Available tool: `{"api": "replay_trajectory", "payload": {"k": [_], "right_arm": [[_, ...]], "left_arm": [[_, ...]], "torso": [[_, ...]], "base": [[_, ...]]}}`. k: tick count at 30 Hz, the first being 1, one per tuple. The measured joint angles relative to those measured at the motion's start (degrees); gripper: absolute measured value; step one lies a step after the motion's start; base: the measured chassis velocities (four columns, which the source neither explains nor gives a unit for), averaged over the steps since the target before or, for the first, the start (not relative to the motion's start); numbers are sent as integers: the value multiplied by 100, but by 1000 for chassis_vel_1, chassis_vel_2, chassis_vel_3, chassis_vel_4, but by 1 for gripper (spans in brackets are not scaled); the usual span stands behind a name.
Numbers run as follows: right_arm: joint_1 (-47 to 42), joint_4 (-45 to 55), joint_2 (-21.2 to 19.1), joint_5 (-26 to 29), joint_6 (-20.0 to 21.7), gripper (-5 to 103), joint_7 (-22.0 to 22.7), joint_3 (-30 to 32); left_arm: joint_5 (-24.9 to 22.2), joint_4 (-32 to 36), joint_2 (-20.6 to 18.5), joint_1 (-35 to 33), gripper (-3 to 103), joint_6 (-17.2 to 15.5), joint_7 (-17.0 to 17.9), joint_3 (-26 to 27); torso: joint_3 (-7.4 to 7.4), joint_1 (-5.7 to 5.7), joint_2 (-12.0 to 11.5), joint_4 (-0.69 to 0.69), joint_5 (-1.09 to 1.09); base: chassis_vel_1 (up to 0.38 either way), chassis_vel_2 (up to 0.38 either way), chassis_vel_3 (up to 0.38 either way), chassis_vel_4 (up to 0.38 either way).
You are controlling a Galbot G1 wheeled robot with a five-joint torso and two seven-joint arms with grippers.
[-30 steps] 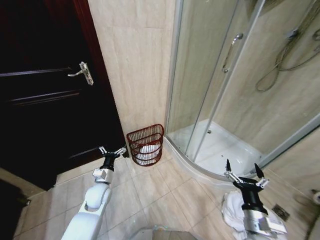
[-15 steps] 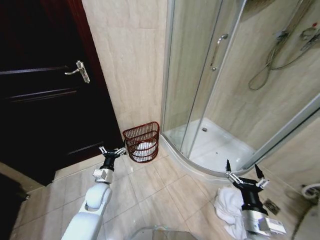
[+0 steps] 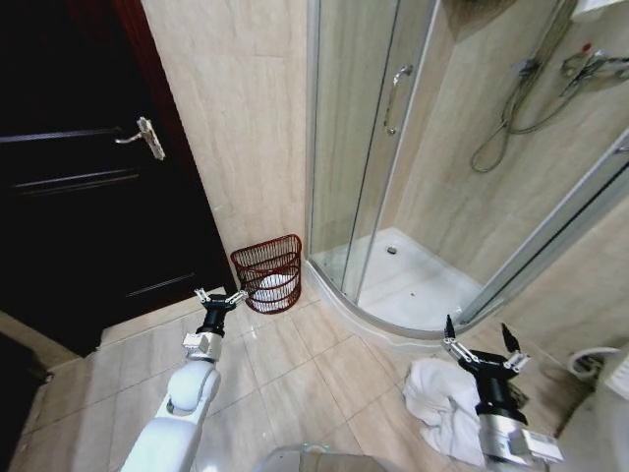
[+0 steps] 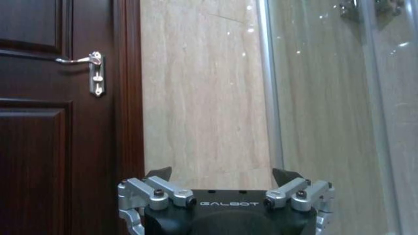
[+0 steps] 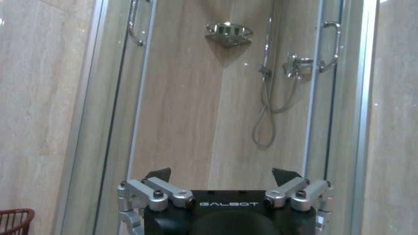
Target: Discard the used towel into the hamper.
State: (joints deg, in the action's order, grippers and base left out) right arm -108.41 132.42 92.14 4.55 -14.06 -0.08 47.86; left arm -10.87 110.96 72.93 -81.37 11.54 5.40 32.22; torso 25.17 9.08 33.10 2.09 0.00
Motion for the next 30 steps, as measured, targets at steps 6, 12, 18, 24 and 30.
{"api": "replay_trajectory", "payload": {"k": [6, 12, 18, 24, 30], "right_arm": [[-26, -34, 0, 14, -48, 100, 3, 7], [-60, -46, 0, 45, -80, 100, 13, 24], [-62, -49, 0, 51, -88, 100, 16, 26], [-62, -51, 0, 51, -94, 100, 19, 29], [-118, -70, 0, 81, -168, 100, 79, 59]], "left_arm": [[7, 1, 6, -10, 100, 7, -3, -7], [12, 3, 13, -10, 100, 7, -5, -20], [13, 10, 11, -17, 100, 9, -6, -20], [12, 18, 9, -23, 100, 17, -6, -20], [12, 3, 13, -23, 100, 27, -11, -57]], "torso": [[0, 0, 0, 0, 0], [0, 0, 0, 0, 0], [0, 0, 0, 0, 0], [0, 0, 0, 0, 1], [0, -1, 0, 0, 0]], "base": [[-28, -148, 34, 147], [-21, -146, 25, 160], [-16, -137, 18, 141], [-26, -130, 31, 132], [-27, -123, 23, 131]]}}
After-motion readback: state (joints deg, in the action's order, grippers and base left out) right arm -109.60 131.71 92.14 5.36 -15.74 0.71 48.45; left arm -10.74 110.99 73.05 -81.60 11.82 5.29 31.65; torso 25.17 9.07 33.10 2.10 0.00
